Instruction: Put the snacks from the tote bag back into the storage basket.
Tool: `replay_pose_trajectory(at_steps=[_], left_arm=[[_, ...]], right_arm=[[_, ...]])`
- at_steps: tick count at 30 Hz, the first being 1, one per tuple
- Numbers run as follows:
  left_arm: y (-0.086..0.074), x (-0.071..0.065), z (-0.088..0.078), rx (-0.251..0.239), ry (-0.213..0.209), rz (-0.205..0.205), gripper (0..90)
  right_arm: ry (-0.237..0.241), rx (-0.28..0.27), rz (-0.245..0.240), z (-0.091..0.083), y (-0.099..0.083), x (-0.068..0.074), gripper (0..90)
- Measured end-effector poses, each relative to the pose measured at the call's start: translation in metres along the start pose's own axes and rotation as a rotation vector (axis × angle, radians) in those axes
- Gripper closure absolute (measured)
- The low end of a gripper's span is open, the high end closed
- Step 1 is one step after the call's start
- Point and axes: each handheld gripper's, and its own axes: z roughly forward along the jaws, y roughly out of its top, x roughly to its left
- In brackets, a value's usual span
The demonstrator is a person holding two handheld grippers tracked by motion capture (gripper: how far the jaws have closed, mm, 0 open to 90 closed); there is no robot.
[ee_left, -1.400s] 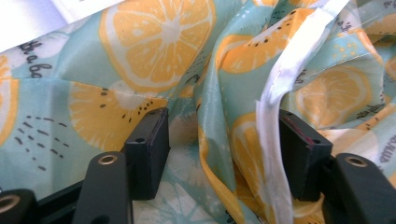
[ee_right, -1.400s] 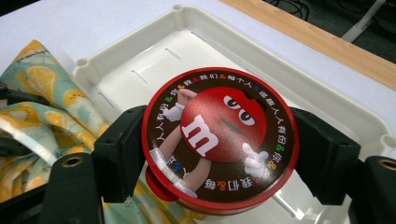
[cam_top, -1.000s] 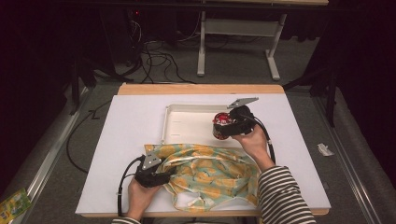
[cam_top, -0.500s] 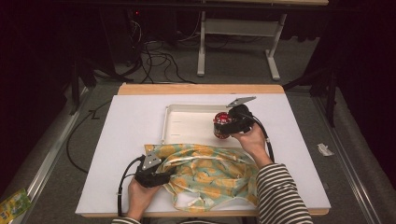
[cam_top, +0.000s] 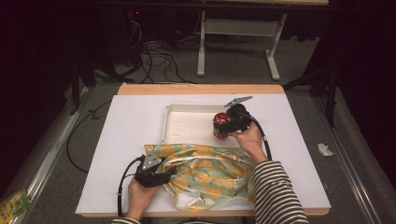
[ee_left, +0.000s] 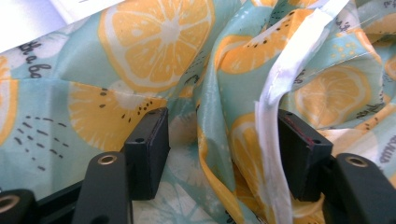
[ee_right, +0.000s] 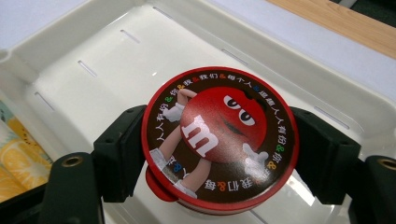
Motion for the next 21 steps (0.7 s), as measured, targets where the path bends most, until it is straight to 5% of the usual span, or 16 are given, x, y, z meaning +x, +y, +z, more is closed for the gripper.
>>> replay_pose_trajectory(at_steps=[21], left_arm=[[0.0,0.0,0.0,-0.004,0.007,0.0,39.7]], right_arm=[[-0.003,0.034,0.015,0.025,-0.002,-0.004,25.9]])
